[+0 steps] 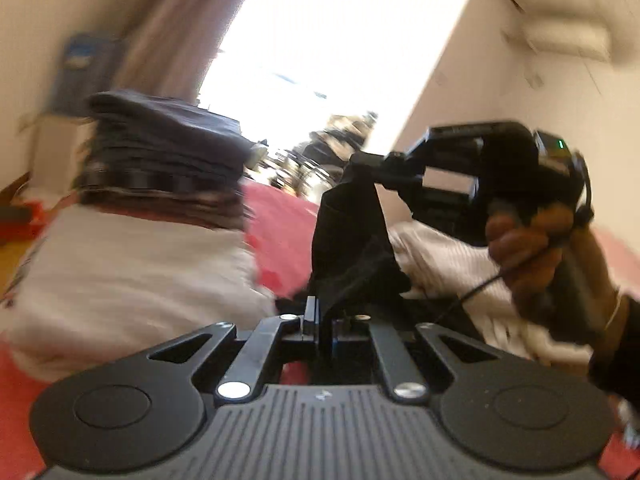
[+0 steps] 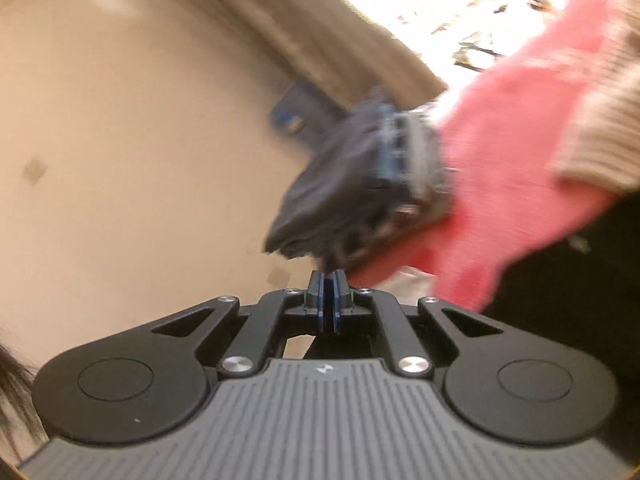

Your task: Fold clothes

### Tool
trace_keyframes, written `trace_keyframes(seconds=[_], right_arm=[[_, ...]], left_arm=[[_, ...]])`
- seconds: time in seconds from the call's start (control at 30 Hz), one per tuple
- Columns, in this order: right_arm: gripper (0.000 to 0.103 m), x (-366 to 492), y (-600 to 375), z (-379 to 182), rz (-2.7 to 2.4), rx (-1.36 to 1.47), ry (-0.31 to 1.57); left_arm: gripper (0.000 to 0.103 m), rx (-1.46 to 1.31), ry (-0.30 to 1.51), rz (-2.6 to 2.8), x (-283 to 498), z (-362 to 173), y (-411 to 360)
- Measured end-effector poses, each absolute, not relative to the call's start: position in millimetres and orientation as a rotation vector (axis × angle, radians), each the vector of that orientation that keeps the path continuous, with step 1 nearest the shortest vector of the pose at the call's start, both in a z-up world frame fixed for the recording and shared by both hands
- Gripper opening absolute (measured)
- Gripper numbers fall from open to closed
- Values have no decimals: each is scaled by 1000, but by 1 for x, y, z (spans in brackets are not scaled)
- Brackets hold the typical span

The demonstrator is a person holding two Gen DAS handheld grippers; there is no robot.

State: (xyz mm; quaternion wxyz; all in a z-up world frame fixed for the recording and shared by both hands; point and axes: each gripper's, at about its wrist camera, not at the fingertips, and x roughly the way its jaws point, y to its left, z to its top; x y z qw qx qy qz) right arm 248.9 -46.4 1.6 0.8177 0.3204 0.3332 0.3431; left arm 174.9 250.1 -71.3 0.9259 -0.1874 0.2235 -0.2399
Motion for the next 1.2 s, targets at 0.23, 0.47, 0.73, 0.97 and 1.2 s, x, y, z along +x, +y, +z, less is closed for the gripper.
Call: trace_keyframes(seconds=[0.23, 0.47, 0.73, 0.97, 1.2], right_arm=[[1, 266, 33, -1, 845, 552, 743], [1, 265, 94, -8, 939, 399, 770], [18, 286, 98, -14, 928, 216, 899], [44, 296, 131, -26, 989, -189, 966], [30, 289, 153, -53, 1055, -402, 1016]], left_arm=[[6, -515, 469, -364, 167, -82, 283], [6, -616, 531, -290, 159, -103, 307], [43, -732, 592, -296, 153, -124, 326], [49, -793, 630, -268, 164, -135, 327], [20, -781, 653, -253, 167, -139, 323]])
